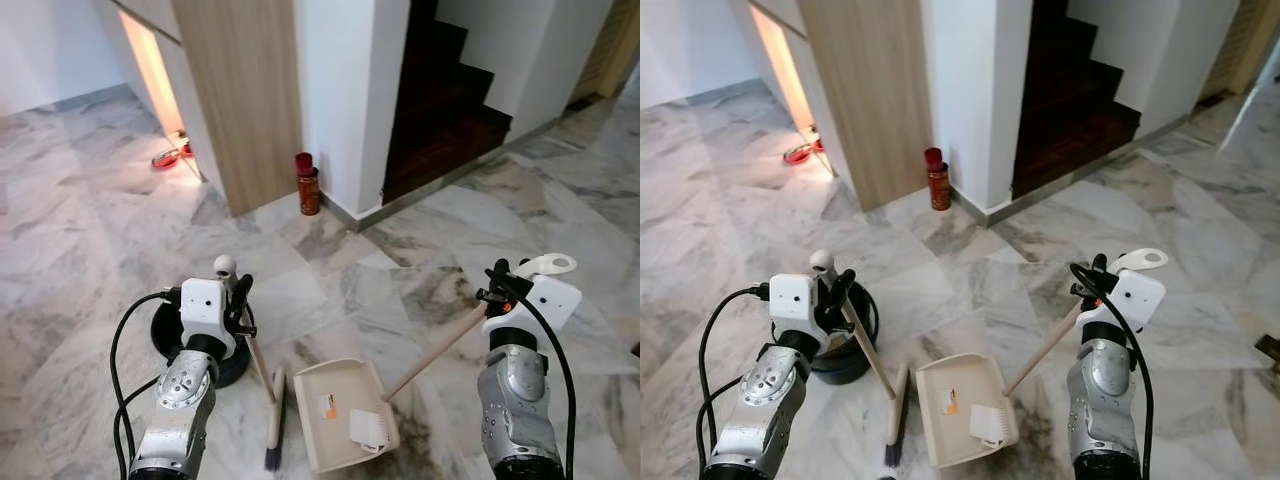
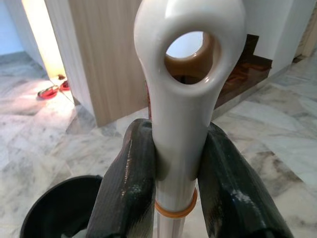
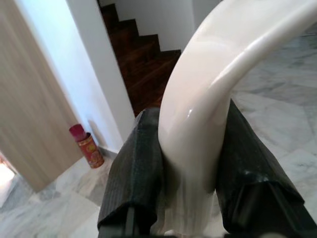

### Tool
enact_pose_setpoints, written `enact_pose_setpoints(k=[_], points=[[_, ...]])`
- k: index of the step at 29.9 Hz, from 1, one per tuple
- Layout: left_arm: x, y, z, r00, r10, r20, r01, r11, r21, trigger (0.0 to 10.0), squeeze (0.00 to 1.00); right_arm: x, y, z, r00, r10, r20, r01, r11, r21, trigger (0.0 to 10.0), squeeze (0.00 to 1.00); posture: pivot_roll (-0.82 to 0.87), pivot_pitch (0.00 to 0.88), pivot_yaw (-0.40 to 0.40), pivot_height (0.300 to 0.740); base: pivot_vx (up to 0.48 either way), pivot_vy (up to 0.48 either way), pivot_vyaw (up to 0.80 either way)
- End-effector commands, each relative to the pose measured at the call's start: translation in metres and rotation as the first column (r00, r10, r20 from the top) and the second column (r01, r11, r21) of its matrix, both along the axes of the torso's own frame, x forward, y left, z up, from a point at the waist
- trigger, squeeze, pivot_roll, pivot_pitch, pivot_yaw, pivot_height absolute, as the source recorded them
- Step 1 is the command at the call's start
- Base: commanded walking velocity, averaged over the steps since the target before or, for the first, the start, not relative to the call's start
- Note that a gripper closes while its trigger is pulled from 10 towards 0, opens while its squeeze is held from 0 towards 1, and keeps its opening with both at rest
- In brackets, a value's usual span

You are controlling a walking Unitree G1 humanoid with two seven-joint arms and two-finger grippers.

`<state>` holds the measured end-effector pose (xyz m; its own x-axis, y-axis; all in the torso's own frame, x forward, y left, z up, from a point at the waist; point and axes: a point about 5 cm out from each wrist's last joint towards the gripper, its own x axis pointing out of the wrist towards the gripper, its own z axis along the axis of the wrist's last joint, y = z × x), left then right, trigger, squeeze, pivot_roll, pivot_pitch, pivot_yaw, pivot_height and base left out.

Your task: Sweep floor

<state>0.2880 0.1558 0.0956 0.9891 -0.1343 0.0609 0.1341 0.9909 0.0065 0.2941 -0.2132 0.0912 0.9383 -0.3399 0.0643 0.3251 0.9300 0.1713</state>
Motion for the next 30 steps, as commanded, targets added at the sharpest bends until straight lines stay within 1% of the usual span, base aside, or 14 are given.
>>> enact_pose_setpoints(k=[1,11,30], points=[[0.0039,0.0049,0.0131,0.999,0.01,0.049,-0.01,1.0,-0.004,10.0,0.0,0.0039,0.0049,0.0078,0.999,0.01,0.036,-0.011,1.0,0.012,10.0,0.0,0.01,0.0,0.041,0.74,0.0,0.36,0.0],[0.0036,0.0044,0.0132,0.999,0.005,0.049,-0.005,1.0,-0.007,10.0,0.0,0.0036,0.0053,0.0072,0.999,0.009,0.033,-0.01,1.0,0.013,10.0,0.0,0.01,0.0,0.041,0.74,0.0,0.35,0.0],[0.0028,0.0011,0.0131,0.999,-0.021,0.043,0.022,0.999,-0.028,10.0,0.0,0.0037,0.0044,0.0058,1.0,0.004,0.022,-0.005,1.0,0.005,10.0,0.0,0.02,0.0,0.04,0.74,0.0,0.3,0.0]])
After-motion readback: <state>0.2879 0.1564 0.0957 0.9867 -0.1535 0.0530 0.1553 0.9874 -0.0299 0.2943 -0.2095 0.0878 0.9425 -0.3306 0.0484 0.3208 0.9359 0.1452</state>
